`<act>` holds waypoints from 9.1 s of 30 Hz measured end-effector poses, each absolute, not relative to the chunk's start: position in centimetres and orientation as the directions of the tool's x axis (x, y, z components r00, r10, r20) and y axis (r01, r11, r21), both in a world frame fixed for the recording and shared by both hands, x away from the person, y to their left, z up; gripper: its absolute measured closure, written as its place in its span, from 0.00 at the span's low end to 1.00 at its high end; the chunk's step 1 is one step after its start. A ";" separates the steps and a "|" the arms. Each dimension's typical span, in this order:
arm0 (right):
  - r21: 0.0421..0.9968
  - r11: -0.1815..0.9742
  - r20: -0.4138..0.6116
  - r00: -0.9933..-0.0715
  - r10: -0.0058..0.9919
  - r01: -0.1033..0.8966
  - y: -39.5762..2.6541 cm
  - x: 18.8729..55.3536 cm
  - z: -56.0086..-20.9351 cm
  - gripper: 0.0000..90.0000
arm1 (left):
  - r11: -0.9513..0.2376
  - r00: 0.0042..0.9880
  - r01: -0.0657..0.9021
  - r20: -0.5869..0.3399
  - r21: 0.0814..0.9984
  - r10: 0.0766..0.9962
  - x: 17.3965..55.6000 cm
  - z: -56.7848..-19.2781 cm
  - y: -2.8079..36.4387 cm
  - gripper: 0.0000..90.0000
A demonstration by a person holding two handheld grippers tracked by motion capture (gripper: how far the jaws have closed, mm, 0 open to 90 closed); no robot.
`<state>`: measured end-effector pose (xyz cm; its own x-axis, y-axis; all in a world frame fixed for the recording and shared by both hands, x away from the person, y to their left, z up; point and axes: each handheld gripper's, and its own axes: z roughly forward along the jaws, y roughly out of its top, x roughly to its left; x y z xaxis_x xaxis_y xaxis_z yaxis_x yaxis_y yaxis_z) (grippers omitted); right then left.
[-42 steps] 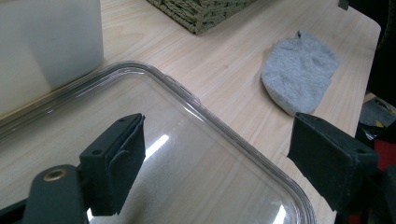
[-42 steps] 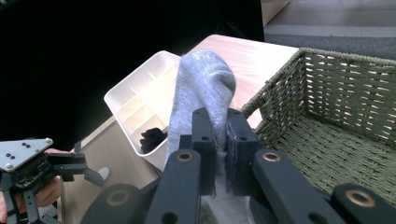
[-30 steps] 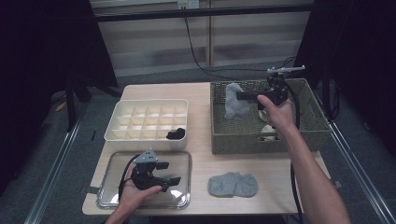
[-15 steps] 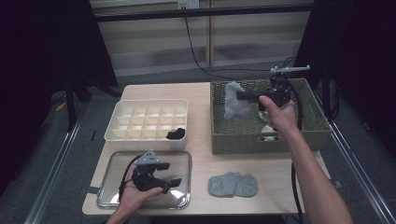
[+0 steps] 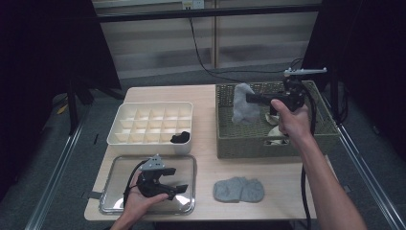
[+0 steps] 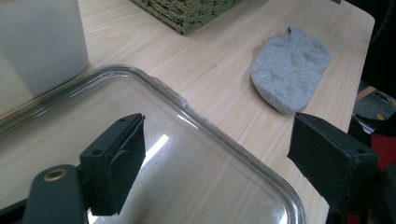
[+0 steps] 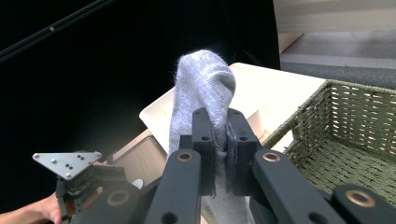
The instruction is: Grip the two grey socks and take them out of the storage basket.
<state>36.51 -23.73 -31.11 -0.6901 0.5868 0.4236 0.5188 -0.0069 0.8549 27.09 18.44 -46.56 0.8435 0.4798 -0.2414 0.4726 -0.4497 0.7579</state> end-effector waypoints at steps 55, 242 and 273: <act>0.830 -0.049 0.468 -0.647 0.602 0.555 -27.1 26.3 -36.2 0.94 | -0.510 0.901 0.397 -0.219 0.763 0.374 26.2 -46.7 14.4 0.48; 0.697 0.092 0.444 -0.527 0.725 0.712 -27.6 25.8 -48.6 0.99 | -0.610 0.938 0.333 -0.318 0.719 0.137 25.5 -49.9 0.9 0.78; 0.726 0.038 0.458 -0.523 0.718 0.687 -28.7 23.7 -46.6 0.99 | -0.555 0.936 0.329 -0.340 0.764 0.087 26.0 -46.5 2.9 1.00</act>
